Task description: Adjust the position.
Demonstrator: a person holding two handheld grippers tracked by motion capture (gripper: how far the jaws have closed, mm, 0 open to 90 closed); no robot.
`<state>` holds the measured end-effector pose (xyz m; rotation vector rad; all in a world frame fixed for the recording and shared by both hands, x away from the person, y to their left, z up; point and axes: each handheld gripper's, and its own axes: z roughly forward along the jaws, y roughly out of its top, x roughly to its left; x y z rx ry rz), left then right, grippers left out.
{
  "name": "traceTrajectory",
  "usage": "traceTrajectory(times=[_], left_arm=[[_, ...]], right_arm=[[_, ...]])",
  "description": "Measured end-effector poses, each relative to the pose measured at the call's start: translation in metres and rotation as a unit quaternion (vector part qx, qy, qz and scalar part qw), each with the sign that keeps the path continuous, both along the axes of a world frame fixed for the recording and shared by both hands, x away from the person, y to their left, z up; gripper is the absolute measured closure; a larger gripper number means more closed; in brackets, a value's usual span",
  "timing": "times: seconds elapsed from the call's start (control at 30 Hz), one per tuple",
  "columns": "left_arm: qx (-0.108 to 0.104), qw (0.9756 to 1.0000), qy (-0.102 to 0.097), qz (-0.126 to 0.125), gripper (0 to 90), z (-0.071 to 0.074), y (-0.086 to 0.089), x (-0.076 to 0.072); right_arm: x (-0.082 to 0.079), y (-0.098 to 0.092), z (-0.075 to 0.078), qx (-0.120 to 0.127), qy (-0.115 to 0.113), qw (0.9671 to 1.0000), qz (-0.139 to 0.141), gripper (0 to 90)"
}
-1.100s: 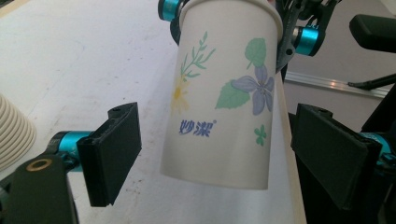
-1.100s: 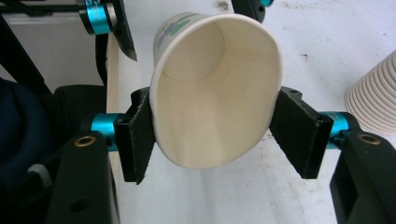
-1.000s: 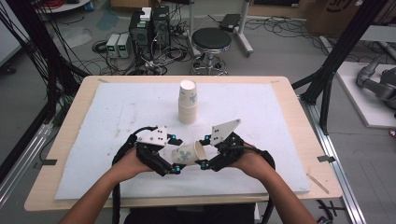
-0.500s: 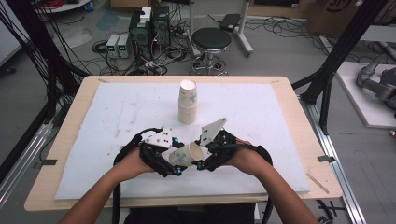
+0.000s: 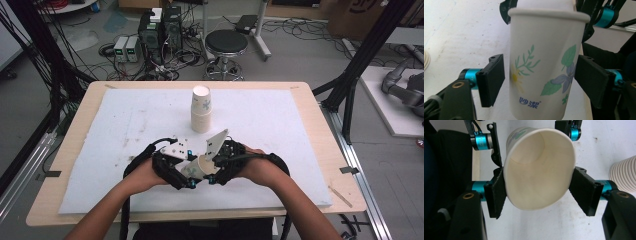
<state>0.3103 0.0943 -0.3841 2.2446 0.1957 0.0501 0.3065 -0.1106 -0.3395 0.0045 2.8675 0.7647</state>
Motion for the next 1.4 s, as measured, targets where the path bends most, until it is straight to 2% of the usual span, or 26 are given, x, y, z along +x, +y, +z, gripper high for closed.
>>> traceTrajectory(times=[0.3,0.4,0.53,0.63,0.73,0.8,0.87,0.9,0.93,1.0,1.03,1.07,1.17,1.27,1.3,1.37,1.4], left_arm=[[0.014,0.9998,0.005,-0.011,34.6,-0.002,-0.002,0.001],[0.016,0.9998,0.002,-0.013,35.0,-0.003,-0.004,0.001],[0.009,0.9998,0.01,-0.012,35.0,-0.004,-0.004,0.001],[0.001,0.9999,0.013,-0.01,34.1,-0.004,-0.002,0.001],[-0.014,0.9998,0.015,-0.004,33.5,-0.005,0.001,0.0],[-0.021,0.9997,0.015,0.002,33.1,-0.007,0.003,0.001],[-0.031,0.9993,0.018,0.009,33.0,-0.009,0.006,0.001],[-0.038,0.999,0.019,0.014,32.6,-0.01,0.007,0.001],[-0.042,0.9988,0.019,0.019,32.6,-0.012,0.01,0.001],[-0.051,0.9981,0.019,0.03,32.6,-0.014,0.014,0.001],[-0.064,0.9969,0.021,0.04,32.3,-0.015,0.017,0.001],[-0.078,0.9955,0.023,0.049,32.3,-0.017,0.02,0.0],[-0.1,0.9923,0.016,0.072,32.3,-0.021,0.03,-0.001],[-0.134,0.9858,0.012,0.101,32.2,-0.026,0.042,-0.002],[-0.139,0.9844,0.01,0.107,32.2,-0.027,0.045,-0.002],[-0.156,0.98,0.004,0.124,32.1,-0.03,0.054,-0.002],[-0.159,0.9787,0.001,0.13,32.0,-0.031,0.056,-0.002]], right_arm=[[0.0,0.002,-0.003,-0.011,0.002,0.9999,0.002,33.6],[0.0,0.003,-0.003,-0.014,0.003,0.9999,0.004,33.7],[0.0,0.003,-0.003,-0.009,0.006,0.9999,0.006,32.9],[0.001,0.001,-0.003,0.005,0.011,0.9999,0.0,29.3],[0.004,-0.004,-0.003,0.045,0.022,0.9987,-0.008,23.0],[0.007,-0.011,0.001,0.087,0.031,0.9954,-0.025,20.9],[0.008,-0.018,0.004,0.118,0.039,0.9918,-0.031,20.9],[0.008,-0.026,0.007,0.145,0.043,0.9878,-0.038,20.8],[0.008,-0.026,0.007,0.145,0.043,0.9878,-0.038,20.8],[0.009,-0.037,0.009,0.177,0.049,0.9816,-0.05,20.9],[0.008,-0.048,0.009,0.2,0.047,0.9763,-0.067,20.9],[0.008,-0.048,0.009,0.2,0.047,0.9763,-0.067,20.9],[0.006,-0.067,0.004,0.228,0.035,0.9682,-0.096,20.9],[0.004,-0.087,-0.007,0.251,0.022,0.9586,-0.133,21.0],[0.003,-0.093,-0.01,0.254,0.018,0.9562,-0.145,21.0],[0.001,-0.102,-0.016,0.259,0.008,0.9518,-0.164,21.1],[-0.001,-0.109,-0.02,0.264,0.006,0.9483,-0.176,21.1]])
